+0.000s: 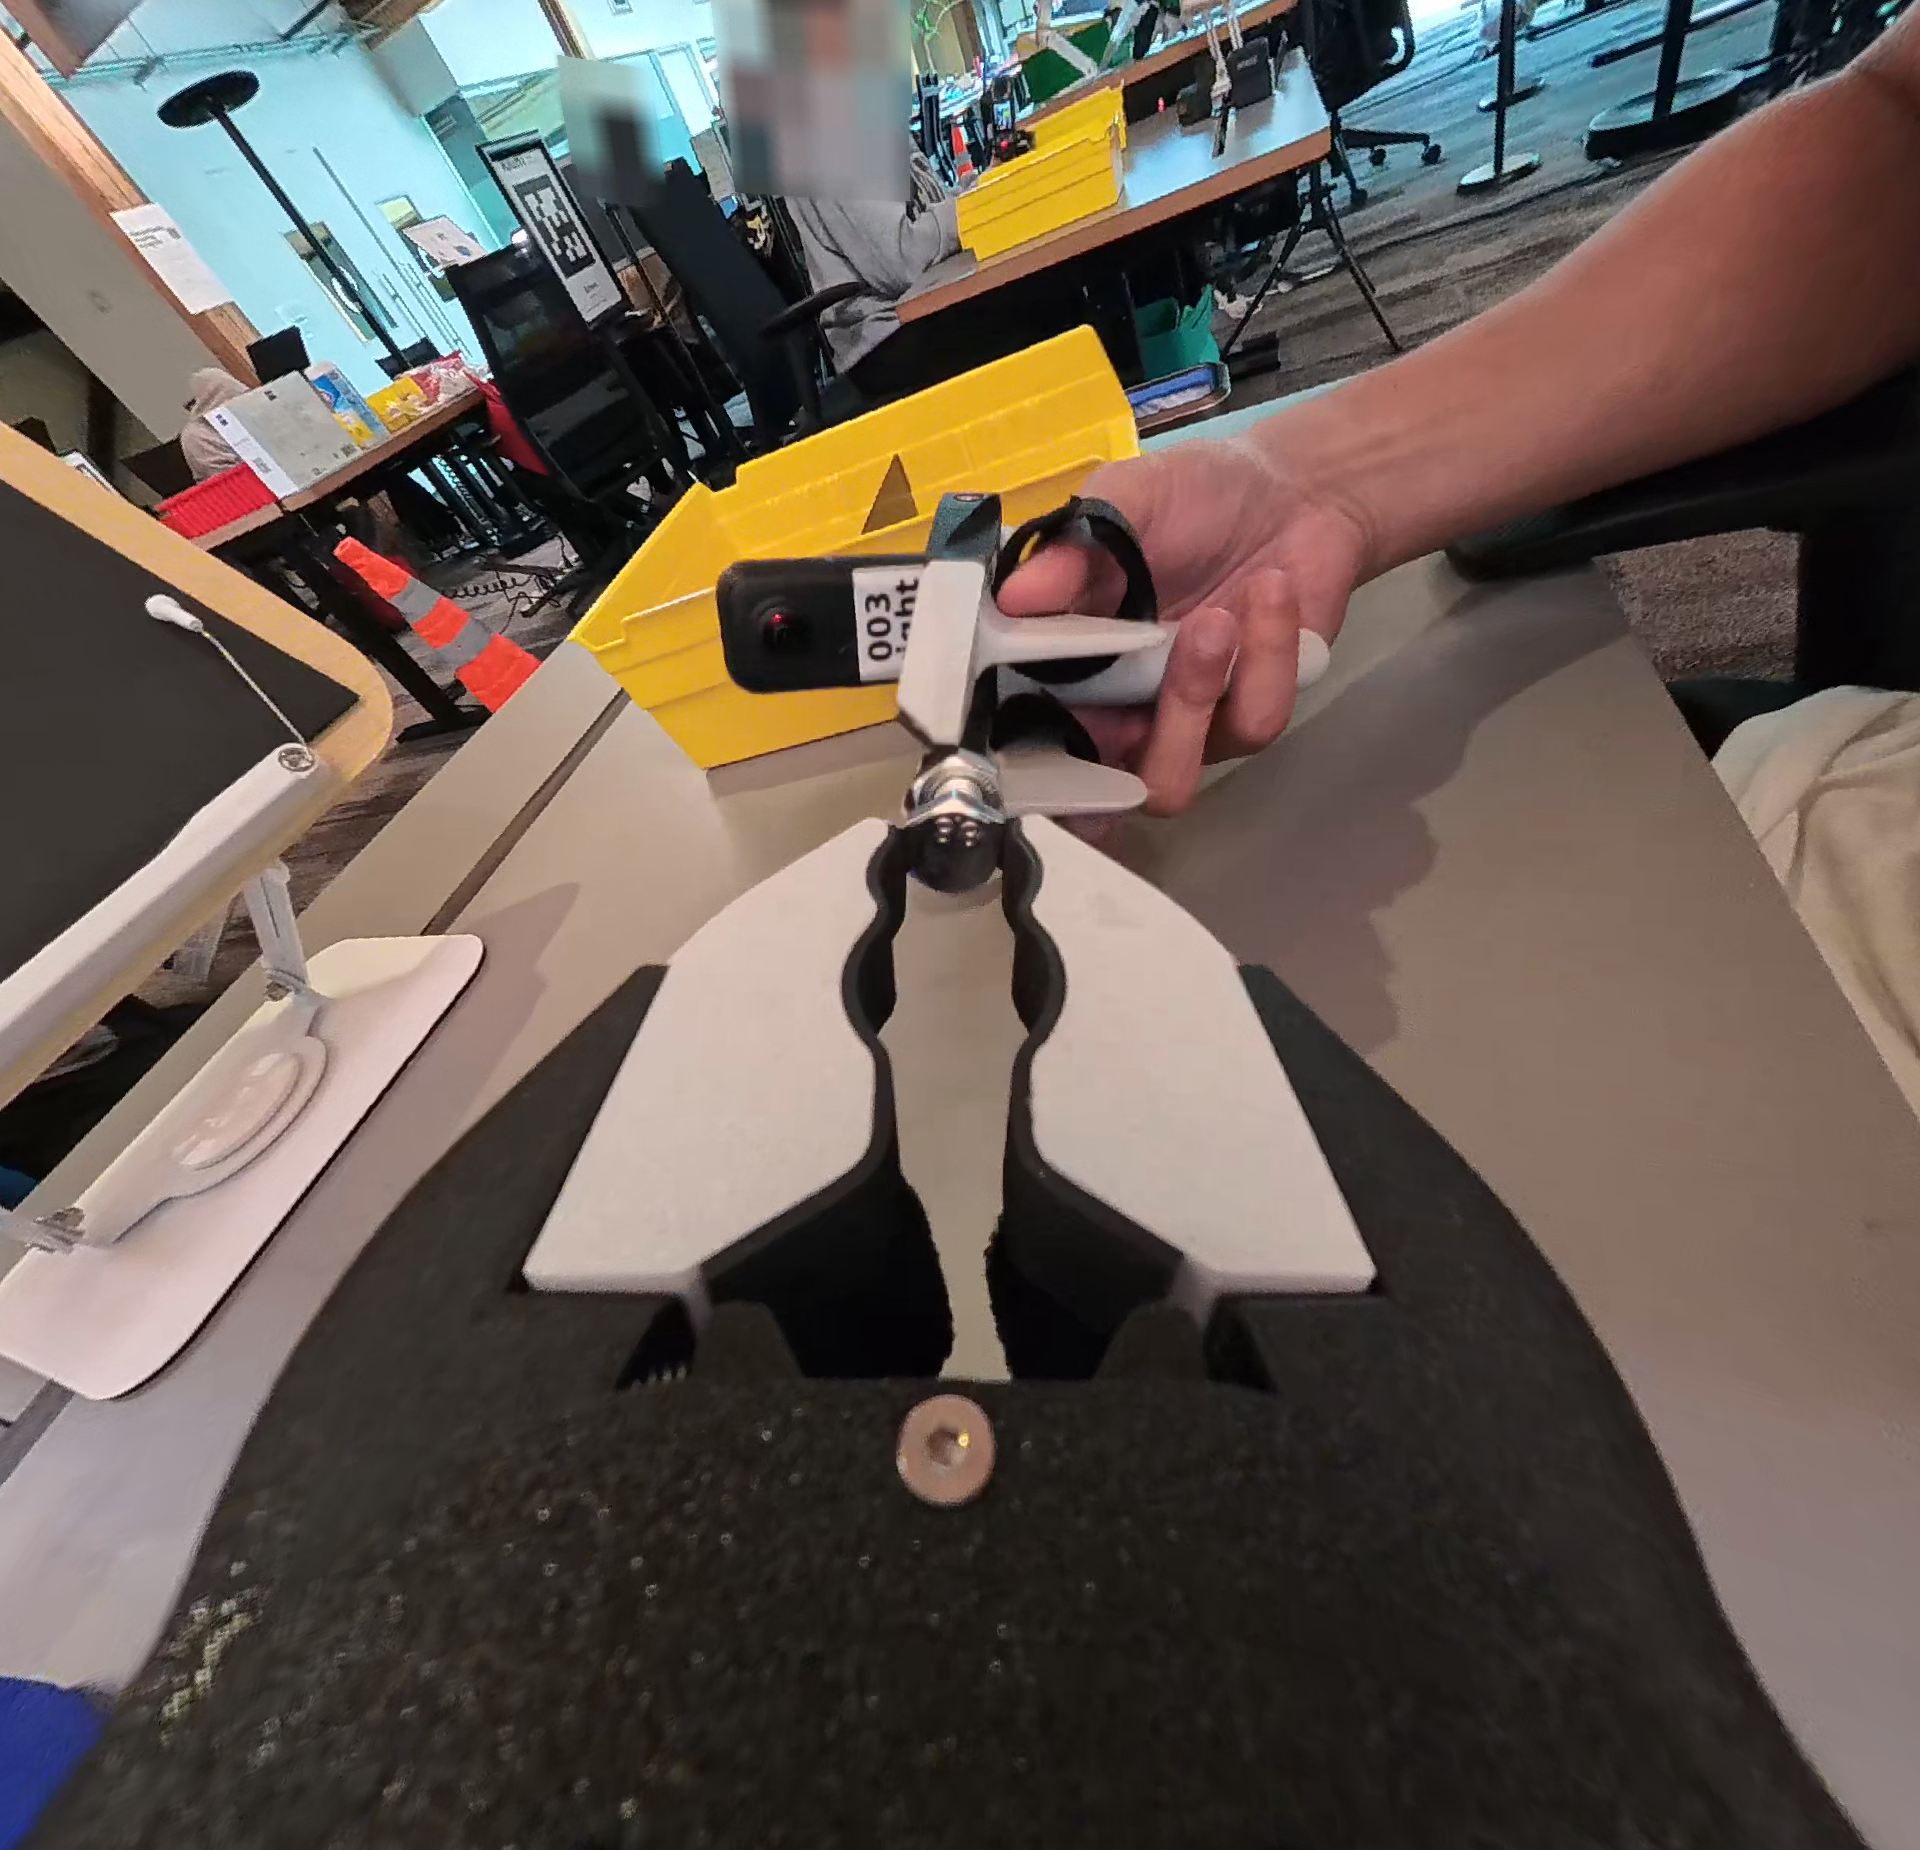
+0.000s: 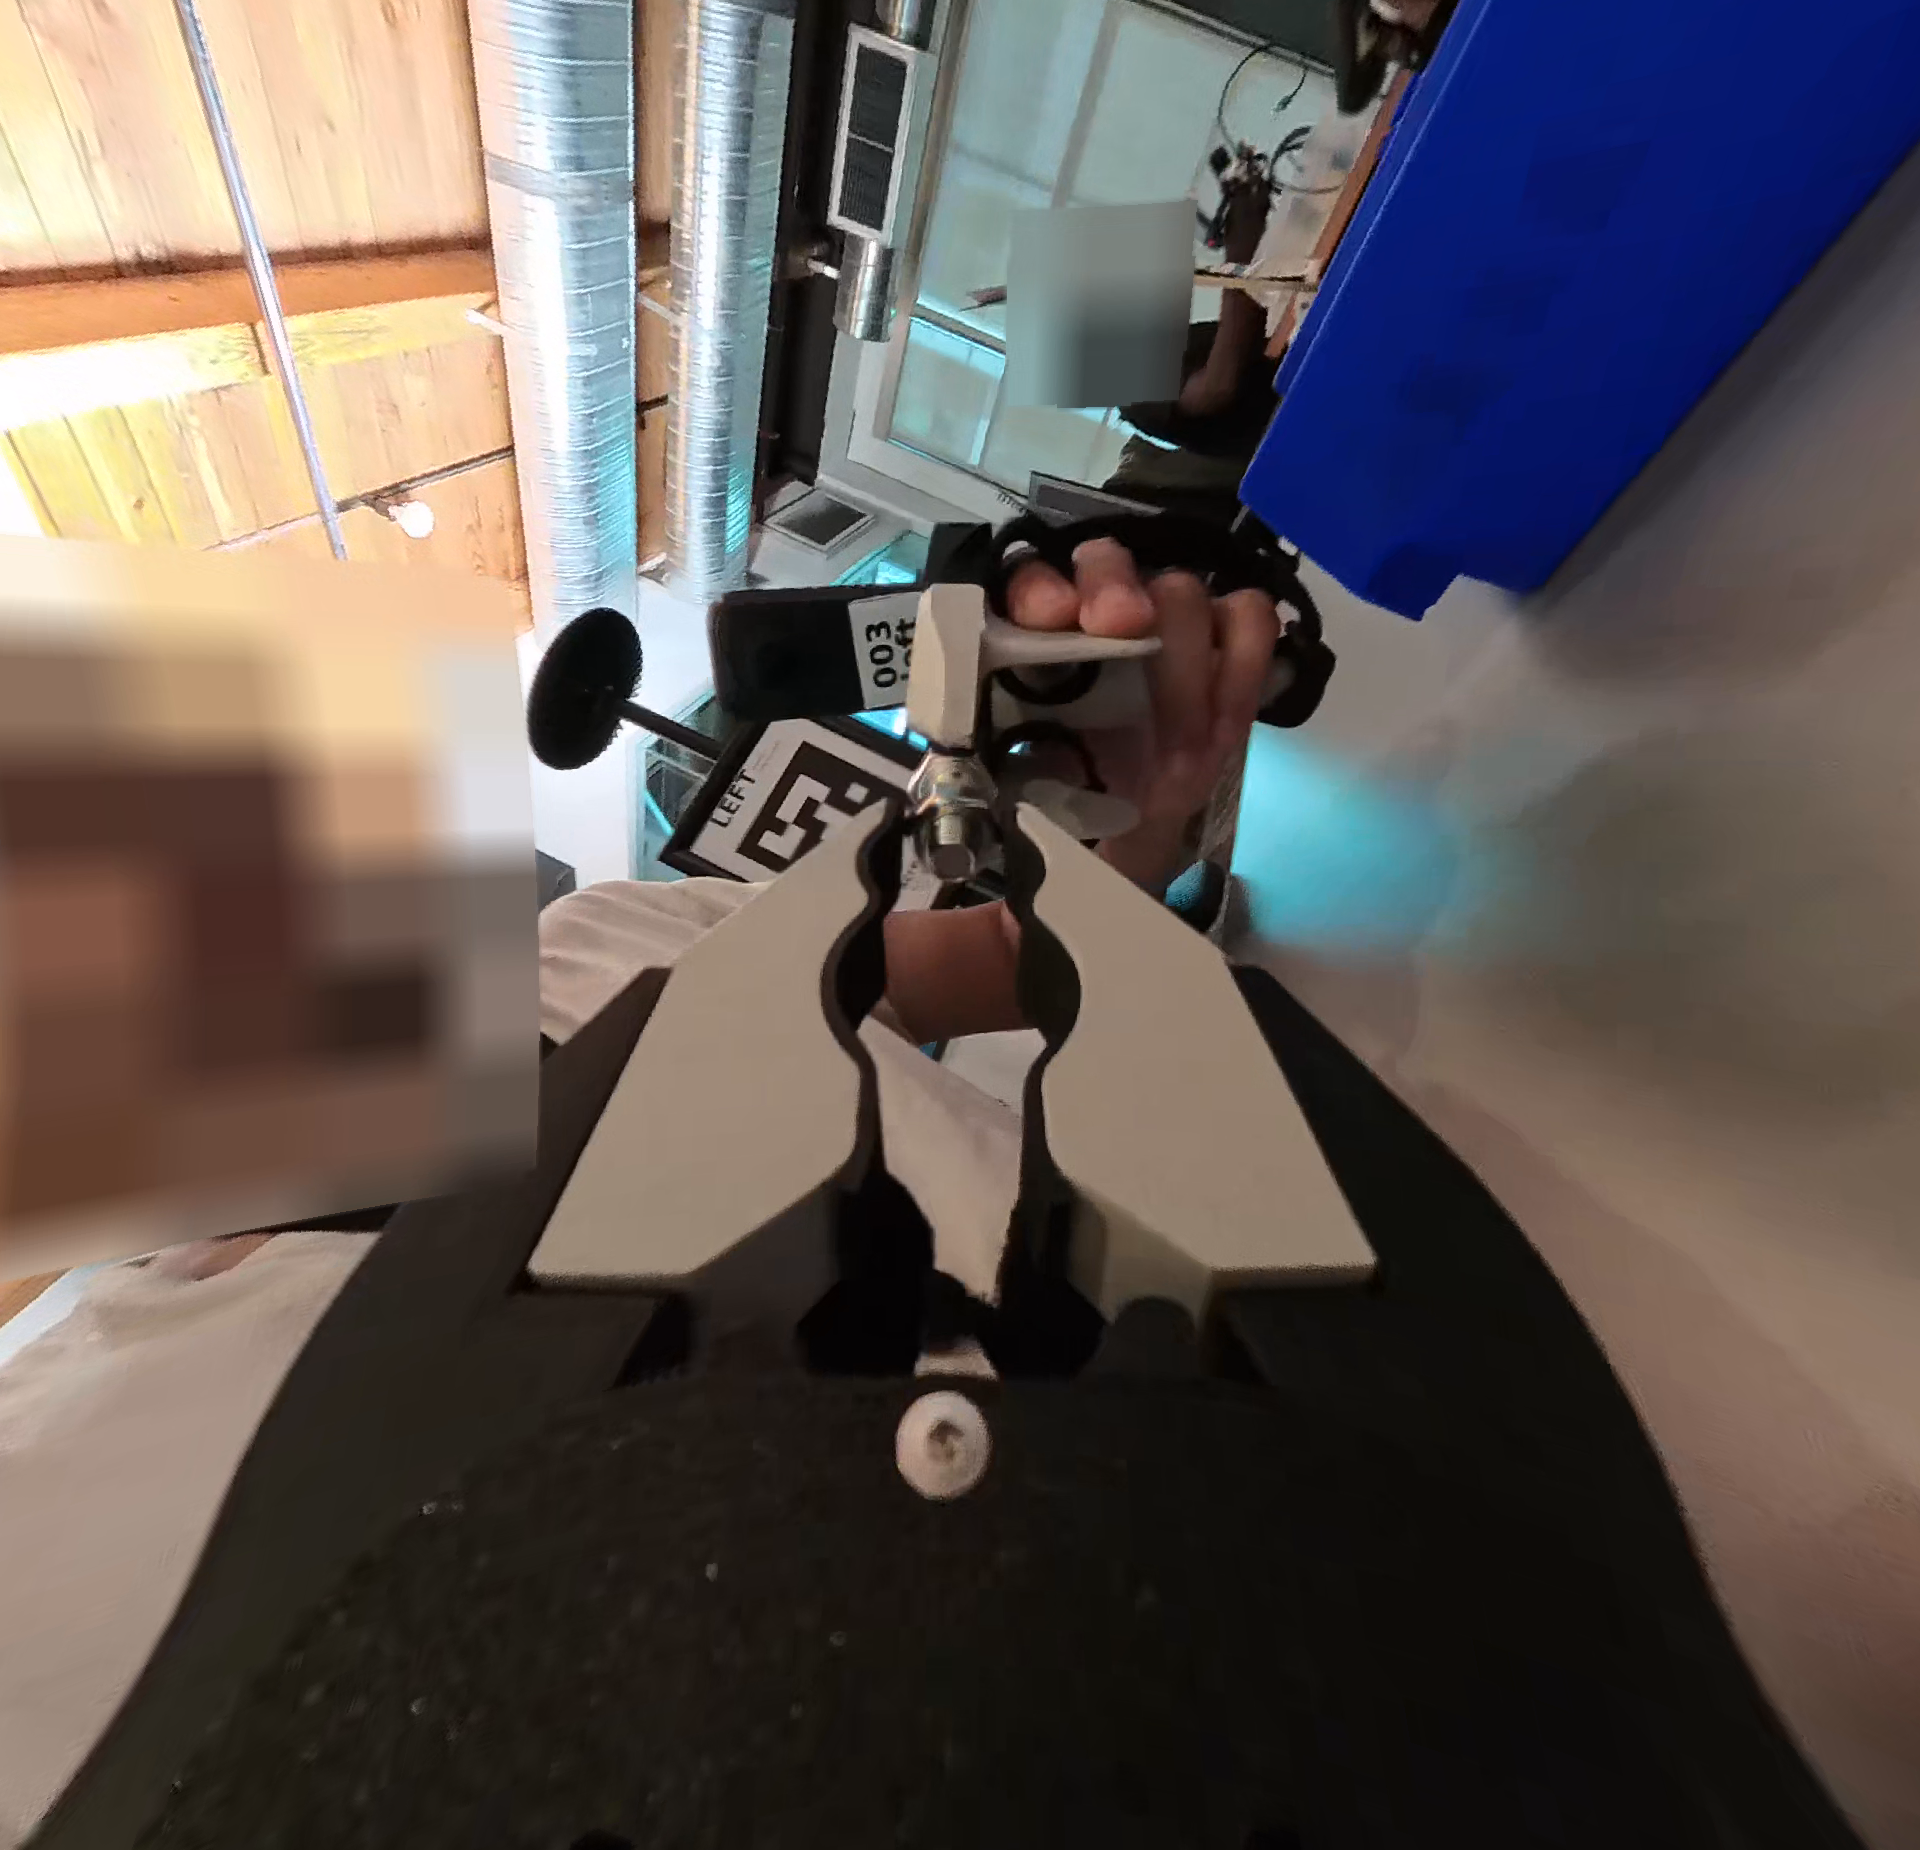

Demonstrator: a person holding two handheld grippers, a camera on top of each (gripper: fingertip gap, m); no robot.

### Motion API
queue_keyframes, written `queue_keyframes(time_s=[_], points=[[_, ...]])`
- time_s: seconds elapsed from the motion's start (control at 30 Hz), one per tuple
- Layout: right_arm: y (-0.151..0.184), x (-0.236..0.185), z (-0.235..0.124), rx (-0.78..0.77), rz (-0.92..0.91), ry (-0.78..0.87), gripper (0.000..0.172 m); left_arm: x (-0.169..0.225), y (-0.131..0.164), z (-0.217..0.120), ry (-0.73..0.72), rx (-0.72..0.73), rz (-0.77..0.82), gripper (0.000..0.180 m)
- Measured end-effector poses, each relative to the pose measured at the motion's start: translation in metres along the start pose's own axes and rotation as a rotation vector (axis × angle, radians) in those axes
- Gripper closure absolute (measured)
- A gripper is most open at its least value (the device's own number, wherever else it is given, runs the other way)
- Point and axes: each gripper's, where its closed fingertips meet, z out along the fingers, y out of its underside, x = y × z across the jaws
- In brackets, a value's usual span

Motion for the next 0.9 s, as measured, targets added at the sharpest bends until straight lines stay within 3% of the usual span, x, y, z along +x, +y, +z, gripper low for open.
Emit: queue_keyframes(time_s=[0.13,0.2,0.4,0.53,0.6,0.67,0.77,0.83,0.9], points=[[0.0,-0.001,0.001,-0.028,-0.141,0.079,0.154,0.0,0.001,0.0,0.01,0.007,-0.04,0.163],[-0.003,-0.003,0.001,-0.038,-0.308,0.162,0.154,-0.003,0.001,0.0,0.007,0.011,-0.075,0.163],[0.004,-0.019,0.003,-0.202,-1.289,0.538,0.154,0.002,-0.014,-0.002,0.135,0.12,-0.369,0.163],[0.01,-0.018,0.001,-0.334,-2.068,0.848,0.154,0.006,-0.019,-0.001,0.182,0.111,-0.478,0.163],[0.012,-0.016,0.001,-0.406,-2.327,0.964,0.154,0.008,-0.016,-0.001,0.196,0.094,-0.505,0.163],[0.012,-0.015,0.001,-0.401,-2.39,0.985,0.154,0.008,-0.015,-0.002,0.207,0.097,-0.525,0.163],[0.012,-0.021,0.004,-0.308,-2.315,0.934,0.144,0.003,-0.016,-0.004,0.193,0.115,-0.517,0.163],[0.01,-0.023,0.005,-0.237,-2.128,0.875,0.133,-0.002,-0.015,-0.007,0.167,0.124,-0.484,0.163],[0.005,-0.016,0.003,-0.183,-1.815,0.795,0.128,-0.008,-0.016,-0.011,0.135,0.146,-0.439,0.163]])
